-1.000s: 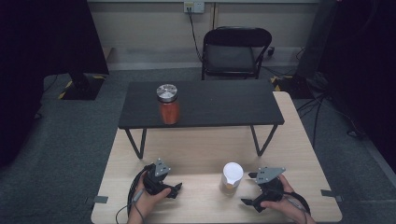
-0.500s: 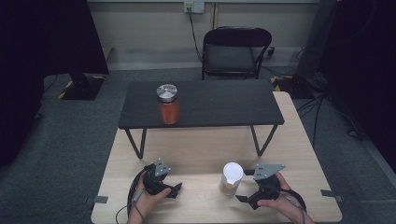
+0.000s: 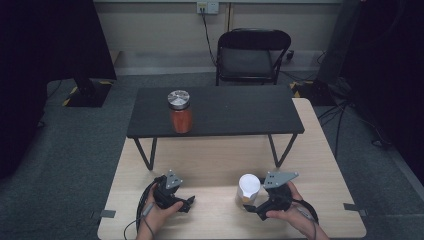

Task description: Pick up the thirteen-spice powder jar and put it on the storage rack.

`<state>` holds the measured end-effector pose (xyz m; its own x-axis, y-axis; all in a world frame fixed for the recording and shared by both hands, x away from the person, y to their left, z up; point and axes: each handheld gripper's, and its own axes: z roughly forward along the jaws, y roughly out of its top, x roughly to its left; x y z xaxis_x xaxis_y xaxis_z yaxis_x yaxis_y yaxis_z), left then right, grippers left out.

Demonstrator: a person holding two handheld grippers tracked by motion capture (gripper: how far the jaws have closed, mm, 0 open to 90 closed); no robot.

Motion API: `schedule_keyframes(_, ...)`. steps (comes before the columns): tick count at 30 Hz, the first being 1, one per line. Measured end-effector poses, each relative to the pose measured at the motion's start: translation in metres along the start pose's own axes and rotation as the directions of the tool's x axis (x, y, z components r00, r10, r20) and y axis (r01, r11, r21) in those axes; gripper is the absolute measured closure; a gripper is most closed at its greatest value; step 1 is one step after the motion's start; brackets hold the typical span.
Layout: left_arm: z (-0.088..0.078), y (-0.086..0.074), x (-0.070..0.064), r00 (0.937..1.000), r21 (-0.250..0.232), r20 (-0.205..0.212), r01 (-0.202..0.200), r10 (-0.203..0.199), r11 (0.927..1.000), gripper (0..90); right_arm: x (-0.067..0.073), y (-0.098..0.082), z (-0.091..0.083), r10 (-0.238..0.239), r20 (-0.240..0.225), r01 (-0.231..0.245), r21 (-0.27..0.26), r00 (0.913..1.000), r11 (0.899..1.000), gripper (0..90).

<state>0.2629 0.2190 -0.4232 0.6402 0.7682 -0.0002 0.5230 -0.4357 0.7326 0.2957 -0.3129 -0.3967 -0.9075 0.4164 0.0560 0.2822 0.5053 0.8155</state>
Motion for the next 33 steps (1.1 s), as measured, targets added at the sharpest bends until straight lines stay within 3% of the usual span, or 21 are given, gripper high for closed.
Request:
schedule_keyframes(9, 0.000, 0.000, 0.000, 1.0000, 0.000, 0.000, 0.000, 0.000, 1.0000, 0.0, 0.000, -0.005, 0.004, 0.019, -0.009, -0.019, -0.045, 0.9998, 0.999, 11.1)
schedule_keyframes(20, 0.000, 0.000, 0.000, 1.0000, 0.000, 0.000, 0.000, 0.000, 1.0000, 0.0, 0.004, -0.009, 0.006, 0.002, -0.003, -0.003, -0.080, 1.0000, 0.997, 24.4)
schedule_keyframes(33, 0.000, 0.000, 0.000, 1.0000, 0.000, 0.000, 0.000, 0.000, 1.0000, 0.0, 0.009, -0.011, 0.006, -0.029, 0.023, 0.031, -0.101, 0.9993, 0.994, 29.5)
